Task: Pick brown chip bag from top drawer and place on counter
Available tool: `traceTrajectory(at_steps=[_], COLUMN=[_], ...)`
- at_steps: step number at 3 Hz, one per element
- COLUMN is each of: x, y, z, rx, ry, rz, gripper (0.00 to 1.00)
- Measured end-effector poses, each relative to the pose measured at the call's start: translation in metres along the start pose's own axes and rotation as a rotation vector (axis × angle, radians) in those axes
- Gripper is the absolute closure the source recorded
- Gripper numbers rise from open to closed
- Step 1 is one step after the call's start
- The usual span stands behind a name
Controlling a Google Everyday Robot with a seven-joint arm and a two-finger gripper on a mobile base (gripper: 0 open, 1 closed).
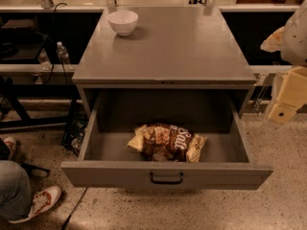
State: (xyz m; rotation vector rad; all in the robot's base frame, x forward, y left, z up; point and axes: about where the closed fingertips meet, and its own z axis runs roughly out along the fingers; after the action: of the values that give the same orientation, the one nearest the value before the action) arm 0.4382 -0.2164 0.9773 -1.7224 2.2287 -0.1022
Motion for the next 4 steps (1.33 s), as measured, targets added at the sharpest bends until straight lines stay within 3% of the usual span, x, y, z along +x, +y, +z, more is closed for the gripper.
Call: traceTrajectory(at_steps=[1, 2, 3, 4], x=[0.000, -0.005, -0.018, -0.040], y=[0.000, -0.002, -0.003, -0.010], z=[0.000, 0.041, 0.101, 0.172], rx=[0.000, -0.080, -0.177, -0.218], ry=[0.000, -0.043, -0.126, -0.210], rz=[0.000, 0.063, 0.139, 0.265], gripper=[0.00, 0.00, 0.00, 0.00])
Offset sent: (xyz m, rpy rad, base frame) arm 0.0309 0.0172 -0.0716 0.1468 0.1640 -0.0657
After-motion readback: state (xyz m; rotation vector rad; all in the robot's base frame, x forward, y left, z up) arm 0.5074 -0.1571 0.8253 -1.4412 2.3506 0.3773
